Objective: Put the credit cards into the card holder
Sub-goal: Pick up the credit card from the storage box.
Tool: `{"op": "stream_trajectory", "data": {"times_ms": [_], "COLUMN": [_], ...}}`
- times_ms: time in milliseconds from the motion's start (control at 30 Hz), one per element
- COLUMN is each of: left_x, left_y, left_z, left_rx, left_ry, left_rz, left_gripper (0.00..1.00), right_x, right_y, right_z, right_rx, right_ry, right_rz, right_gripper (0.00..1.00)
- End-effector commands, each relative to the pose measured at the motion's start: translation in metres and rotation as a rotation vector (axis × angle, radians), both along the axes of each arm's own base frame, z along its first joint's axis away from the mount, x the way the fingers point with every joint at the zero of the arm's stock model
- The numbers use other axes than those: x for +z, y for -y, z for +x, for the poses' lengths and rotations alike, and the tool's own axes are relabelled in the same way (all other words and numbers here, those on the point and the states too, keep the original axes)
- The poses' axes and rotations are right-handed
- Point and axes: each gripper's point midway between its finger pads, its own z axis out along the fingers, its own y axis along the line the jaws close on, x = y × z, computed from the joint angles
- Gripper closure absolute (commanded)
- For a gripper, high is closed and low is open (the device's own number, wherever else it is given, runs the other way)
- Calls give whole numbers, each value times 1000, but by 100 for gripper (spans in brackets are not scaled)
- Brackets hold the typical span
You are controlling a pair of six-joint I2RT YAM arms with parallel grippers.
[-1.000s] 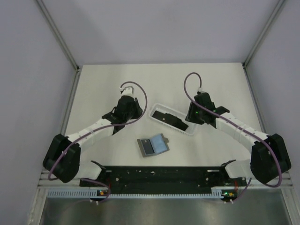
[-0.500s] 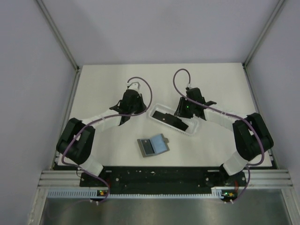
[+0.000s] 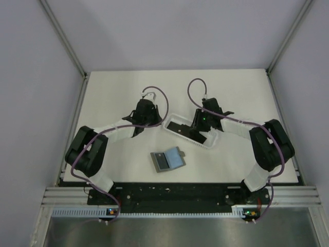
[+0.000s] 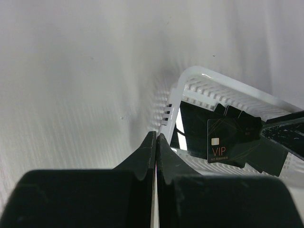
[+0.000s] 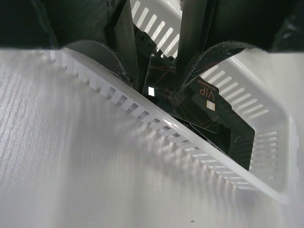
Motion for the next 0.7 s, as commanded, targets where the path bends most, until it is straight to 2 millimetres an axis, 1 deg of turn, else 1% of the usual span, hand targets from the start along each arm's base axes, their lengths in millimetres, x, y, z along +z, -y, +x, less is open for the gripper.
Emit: {"op": "stream_trajectory", "data": {"times_ms": [0, 567, 667], "left_x": [7, 1, 3], "left_y": [11, 18, 19], "left_z": [5, 1, 2], "left_rx": [-34, -69, -72], "left_ry": [30, 14, 17], "left_rz": [-44, -67, -71], "left_gripper": [100, 100, 100], "right_x": [14, -2, -4], "right_y": [-7, -15, -13], "right_z": [16, 16, 15], "right_rx": [7, 27, 25], "right_ry": [52, 2, -4], "right_rz": [27, 40, 32], "right_gripper": [62, 62, 63]}}
